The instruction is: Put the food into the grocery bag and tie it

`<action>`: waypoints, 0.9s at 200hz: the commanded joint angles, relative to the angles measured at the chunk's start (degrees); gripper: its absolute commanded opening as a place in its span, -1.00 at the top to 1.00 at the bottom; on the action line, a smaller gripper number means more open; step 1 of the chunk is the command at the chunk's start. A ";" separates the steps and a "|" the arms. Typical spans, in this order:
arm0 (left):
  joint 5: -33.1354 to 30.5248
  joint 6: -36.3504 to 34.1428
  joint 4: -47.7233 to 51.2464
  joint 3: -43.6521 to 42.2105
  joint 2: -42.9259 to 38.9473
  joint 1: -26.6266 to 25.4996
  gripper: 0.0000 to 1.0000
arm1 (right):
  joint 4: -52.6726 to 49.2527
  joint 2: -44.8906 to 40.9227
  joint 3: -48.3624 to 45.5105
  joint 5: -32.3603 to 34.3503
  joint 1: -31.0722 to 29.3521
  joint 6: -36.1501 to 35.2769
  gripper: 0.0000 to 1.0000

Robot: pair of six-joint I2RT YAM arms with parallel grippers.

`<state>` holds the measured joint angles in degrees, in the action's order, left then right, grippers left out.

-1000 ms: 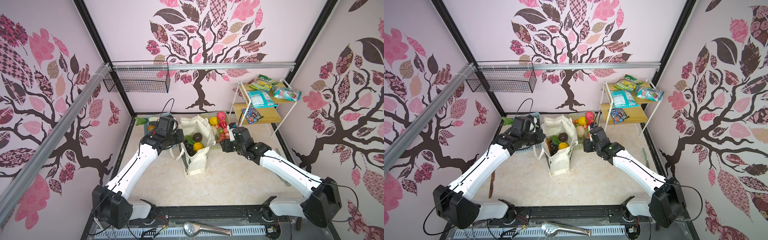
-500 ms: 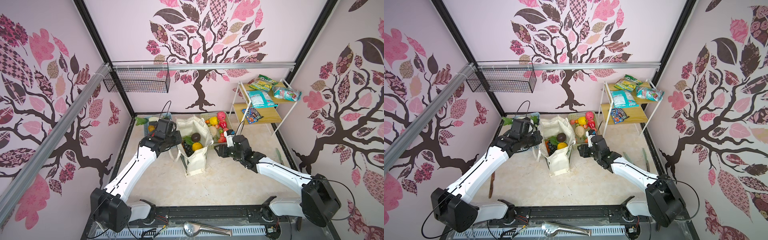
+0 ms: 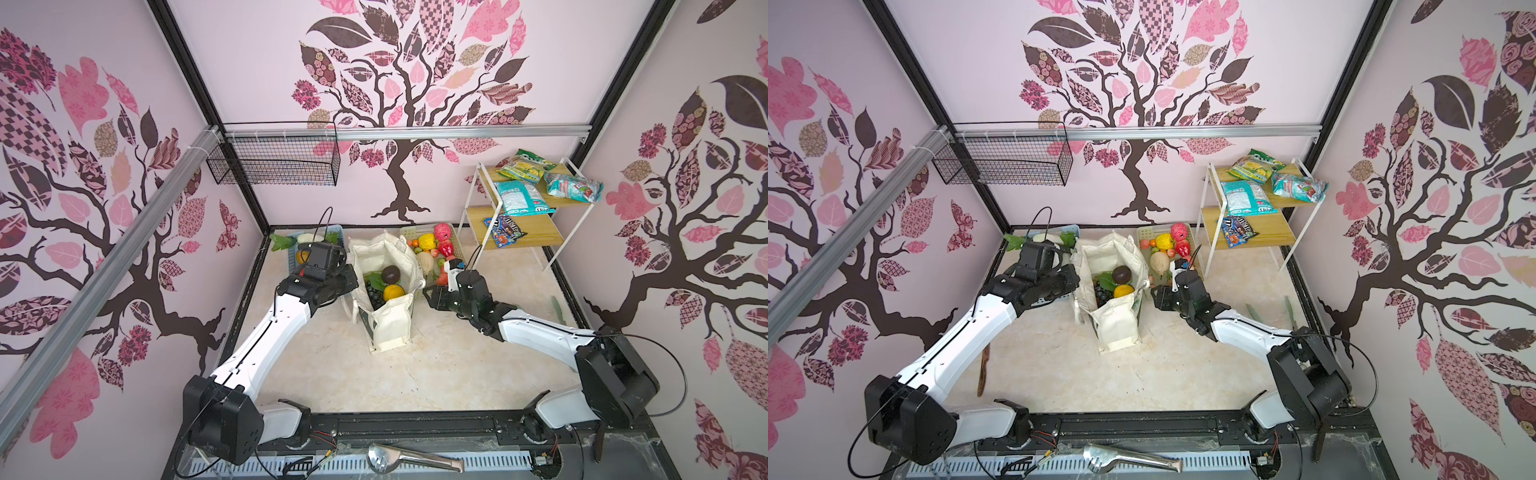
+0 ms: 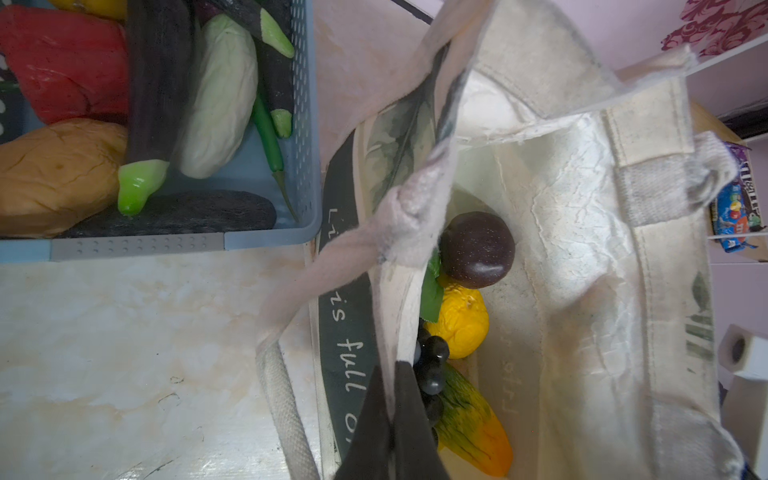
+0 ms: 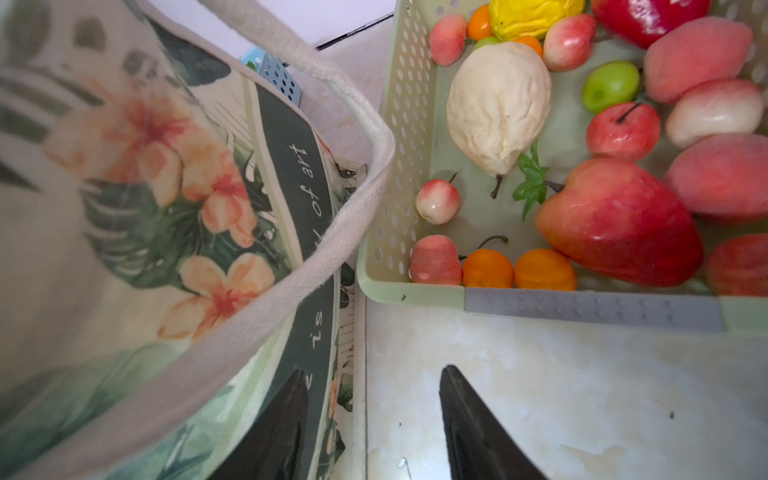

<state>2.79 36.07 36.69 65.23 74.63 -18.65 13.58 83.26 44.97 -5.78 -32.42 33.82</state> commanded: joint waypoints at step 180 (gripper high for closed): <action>2.69 -1.00 1.79 1.52 -0.89 0.75 1.00 | 16.43 12.99 5.39 -21.84 6.59 27.40 -0.26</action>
<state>4.45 35.97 36.75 65.25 74.39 -17.98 25.45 94.76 50.06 -23.57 -26.39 58.94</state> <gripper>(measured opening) 0.050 0.630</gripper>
